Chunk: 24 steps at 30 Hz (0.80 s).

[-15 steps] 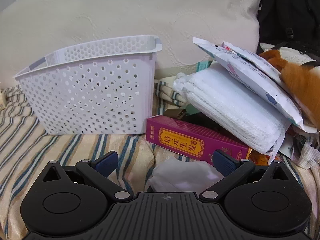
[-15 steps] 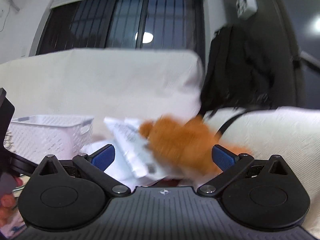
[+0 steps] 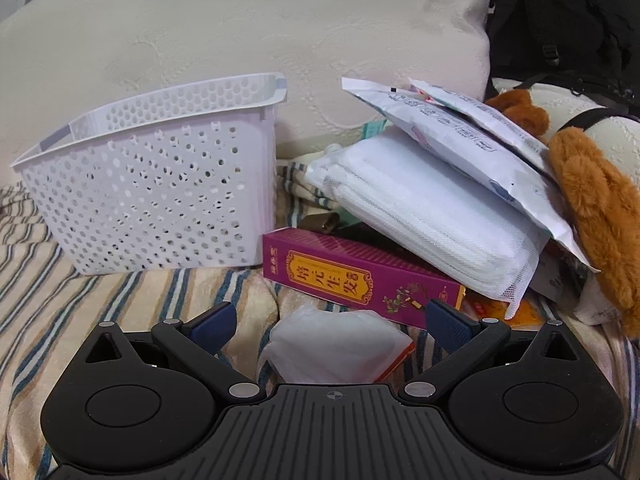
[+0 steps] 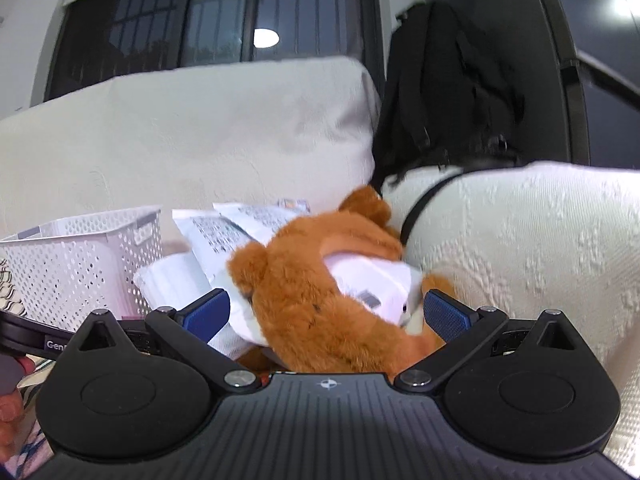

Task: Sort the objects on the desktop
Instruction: 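Reach the right gripper toward the brown teddy bear on the pile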

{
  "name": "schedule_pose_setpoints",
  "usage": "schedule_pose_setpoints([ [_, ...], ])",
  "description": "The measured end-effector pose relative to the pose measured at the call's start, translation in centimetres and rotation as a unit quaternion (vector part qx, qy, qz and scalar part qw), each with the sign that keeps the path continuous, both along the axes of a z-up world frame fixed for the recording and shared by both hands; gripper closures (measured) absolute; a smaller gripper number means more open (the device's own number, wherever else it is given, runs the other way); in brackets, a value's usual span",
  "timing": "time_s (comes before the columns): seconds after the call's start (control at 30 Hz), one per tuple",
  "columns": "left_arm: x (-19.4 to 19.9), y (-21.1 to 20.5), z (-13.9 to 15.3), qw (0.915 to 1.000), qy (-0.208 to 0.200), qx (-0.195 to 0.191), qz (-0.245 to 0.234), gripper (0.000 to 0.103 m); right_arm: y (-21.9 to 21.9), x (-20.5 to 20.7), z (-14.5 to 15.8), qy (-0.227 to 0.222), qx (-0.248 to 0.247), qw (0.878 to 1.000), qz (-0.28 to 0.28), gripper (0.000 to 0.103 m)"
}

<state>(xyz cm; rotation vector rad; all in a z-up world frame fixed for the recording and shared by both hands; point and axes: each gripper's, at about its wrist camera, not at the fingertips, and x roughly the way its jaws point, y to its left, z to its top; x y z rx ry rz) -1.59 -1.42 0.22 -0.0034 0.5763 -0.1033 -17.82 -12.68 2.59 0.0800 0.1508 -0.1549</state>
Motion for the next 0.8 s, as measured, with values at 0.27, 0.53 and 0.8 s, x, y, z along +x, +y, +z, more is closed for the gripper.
schedule_pose_setpoints([
  [0.27,-0.2,0.6,0.3,0.9999,0.000,-0.015,0.004,0.000,-1.9,0.5,-0.6,0.014,0.126,0.990,0.059,0.001],
  [0.53,-0.4,0.5,0.4,0.9999,-0.002,-0.013,0.001,0.000,0.3,0.0,-0.7,0.007,0.027,0.999,0.030,0.030],
  [0.8,-0.4,0.1,0.4,1.0000,-0.008,0.001,0.003,0.000,-0.9,1.6,-1.4,0.043,0.014,0.999,0.000,0.014],
])
